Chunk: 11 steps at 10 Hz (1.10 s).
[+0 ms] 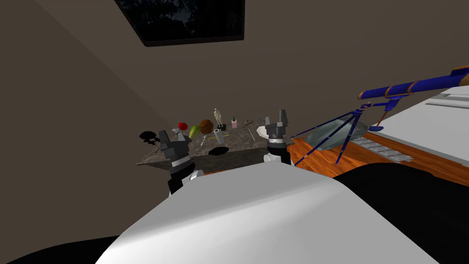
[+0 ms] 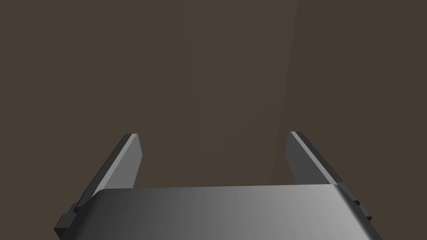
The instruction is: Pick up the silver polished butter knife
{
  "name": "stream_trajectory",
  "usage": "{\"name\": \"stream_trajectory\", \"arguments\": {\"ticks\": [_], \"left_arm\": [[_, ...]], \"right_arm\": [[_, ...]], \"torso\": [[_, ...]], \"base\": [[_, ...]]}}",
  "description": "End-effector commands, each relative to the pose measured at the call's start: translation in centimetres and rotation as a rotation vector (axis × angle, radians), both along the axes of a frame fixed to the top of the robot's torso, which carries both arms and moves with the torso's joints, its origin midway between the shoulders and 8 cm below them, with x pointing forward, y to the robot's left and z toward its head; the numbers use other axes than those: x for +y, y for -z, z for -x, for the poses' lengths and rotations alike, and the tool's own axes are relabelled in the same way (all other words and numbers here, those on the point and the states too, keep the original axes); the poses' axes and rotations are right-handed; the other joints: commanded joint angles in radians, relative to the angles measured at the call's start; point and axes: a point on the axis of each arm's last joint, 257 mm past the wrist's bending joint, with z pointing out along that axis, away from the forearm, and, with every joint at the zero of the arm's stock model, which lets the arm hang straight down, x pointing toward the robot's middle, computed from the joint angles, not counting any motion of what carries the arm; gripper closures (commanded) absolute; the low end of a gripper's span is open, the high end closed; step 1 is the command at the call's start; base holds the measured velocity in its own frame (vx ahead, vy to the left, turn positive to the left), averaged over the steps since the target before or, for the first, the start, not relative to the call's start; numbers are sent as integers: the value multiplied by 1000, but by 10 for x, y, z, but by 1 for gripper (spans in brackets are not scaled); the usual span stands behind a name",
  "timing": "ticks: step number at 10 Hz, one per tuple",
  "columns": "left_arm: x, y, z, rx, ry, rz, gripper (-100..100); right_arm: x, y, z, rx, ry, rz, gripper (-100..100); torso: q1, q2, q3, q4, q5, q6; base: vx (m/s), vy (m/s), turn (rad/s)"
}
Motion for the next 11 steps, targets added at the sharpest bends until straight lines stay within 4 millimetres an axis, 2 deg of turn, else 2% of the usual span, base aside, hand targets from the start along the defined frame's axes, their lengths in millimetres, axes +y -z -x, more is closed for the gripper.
{"name": "stream_trajectory", "arguments": {"ticks": [1, 5, 9, 11], "left_arm": [[0, 0, 0, 0, 0, 0, 0], [0, 0, 0, 0, 0, 0, 0], [0, 0, 0, 0, 0, 0, 0], [0, 0, 0, 0, 0, 0, 0]], "right_arm": [[4, 1, -1, 10, -16, 40, -100], [11, 9, -8, 45, -50, 136, -100], [15, 25, -20, 104, -81, 237, -100], [15, 40, -31, 156, -94, 303, -100]], "torso": [[0, 0, 0, 0, 0, 0], [-6, 2, 1, 0, -1, 0], [-5, 2, 1, 0, -1, 0], [-4, 2, 1, 0, -1, 0]], "base": [[-6, -21, 4], [-24, -59, 16], [-28, -58, 28], [-30, -51, 56]]}}
